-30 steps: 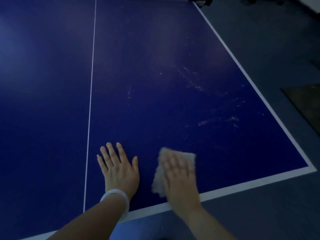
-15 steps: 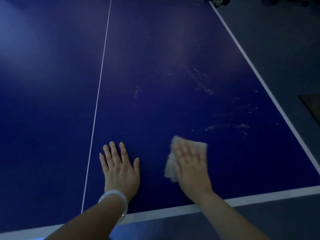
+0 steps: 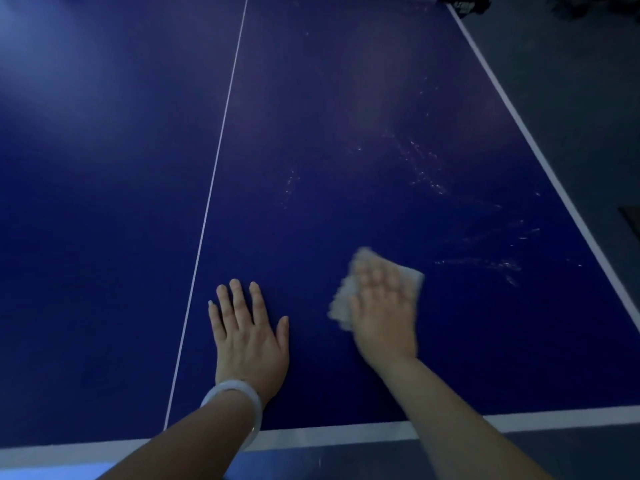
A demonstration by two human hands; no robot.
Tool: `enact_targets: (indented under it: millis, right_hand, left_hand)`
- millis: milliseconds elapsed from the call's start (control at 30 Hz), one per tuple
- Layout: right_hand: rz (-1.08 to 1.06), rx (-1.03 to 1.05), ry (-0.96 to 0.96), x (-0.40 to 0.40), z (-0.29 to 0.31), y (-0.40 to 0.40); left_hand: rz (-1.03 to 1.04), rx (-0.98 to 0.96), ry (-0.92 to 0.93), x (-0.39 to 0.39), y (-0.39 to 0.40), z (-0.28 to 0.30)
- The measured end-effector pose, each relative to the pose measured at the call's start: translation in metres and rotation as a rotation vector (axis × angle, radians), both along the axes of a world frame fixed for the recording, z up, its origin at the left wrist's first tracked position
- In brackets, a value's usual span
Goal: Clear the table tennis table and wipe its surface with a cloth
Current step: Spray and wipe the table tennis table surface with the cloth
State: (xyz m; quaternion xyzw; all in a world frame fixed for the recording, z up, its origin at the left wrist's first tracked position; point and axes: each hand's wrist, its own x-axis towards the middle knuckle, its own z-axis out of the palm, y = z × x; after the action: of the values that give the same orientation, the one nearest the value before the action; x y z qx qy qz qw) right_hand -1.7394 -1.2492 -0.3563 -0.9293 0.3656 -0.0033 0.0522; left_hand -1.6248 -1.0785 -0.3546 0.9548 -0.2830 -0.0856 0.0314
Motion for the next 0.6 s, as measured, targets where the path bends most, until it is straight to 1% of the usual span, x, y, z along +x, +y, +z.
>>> enact_targets:
  millis: [33, 67, 100, 133, 167, 200, 267, 300, 333, 367, 400, 433, 533, 600]
  right_hand:
    - [0.18, 0.01, 0.022, 0.014, -0.001, 0.003]
    - [0.304, 0.023, 0.049, 0.023, 0.0, -0.004]
    - [0.383, 0.025, 0.075, 0.025, 0.002, -0.02]
    - [0.41, 0.01, 0.085, 0.022, 0.004, -0.04]
    - [0.352, 0.019, 0.078, 0.014, 0.005, -0.06]
    - [0.206, 0.045, 0.035, 0.002, 0.006, -0.081]
    - [-0.224, 0.082, -0.032, -0.024, 0.008, -0.11]
    - [-0.427, 0.1, -0.015, -0.032, 0.009, -0.112]
    - [-0.575, 0.121, 0.007, -0.031, 0.008, -0.106]
    - [-0.626, 0.119, 0.026, -0.024, 0.008, -0.092]
    - [-0.574, 0.082, 0.028, -0.012, 0.007, -0.074]
    - [-0.443, 0.044, 0.011, 0.003, 0.004, -0.055]
    - [0.112, 0.04, 0.0, 0.05, -0.003, -0.006]
    - [0.39, 0.072, 0.067, 0.068, 0.002, -0.007]
  left_hand:
    - [-0.003, 0.004, -0.005, 0.0, 0.001, 0.0]
    - [-0.004, -0.001, -0.008, 0.0, 0.001, 0.0]
    - [-0.003, -0.009, -0.009, 0.0, 0.001, 0.0]
    - [0.0, -0.015, -0.006, 0.0, 0.002, 0.0]
    - [0.002, -0.019, -0.001, -0.001, 0.002, 0.0]
    - [0.002, -0.022, 0.001, -0.001, 0.002, 0.001]
    - [-0.008, -0.023, -0.002, -0.001, 0.002, 0.001]
    - [-0.012, -0.014, -0.003, -0.002, 0.002, 0.0]
    - [-0.012, -0.005, -0.006, -0.001, 0.003, 0.0]
    - [-0.01, 0.002, -0.011, -0.001, 0.003, 0.0]
    - [-0.006, 0.005, -0.016, -0.002, 0.002, 0.001]
    - [-0.003, 0.006, -0.016, -0.002, 0.002, 0.002]
    - [-0.01, 0.004, -0.013, -0.002, 0.0, 0.002]
    - [-0.015, 0.009, -0.022, -0.002, 0.0, 0.0]
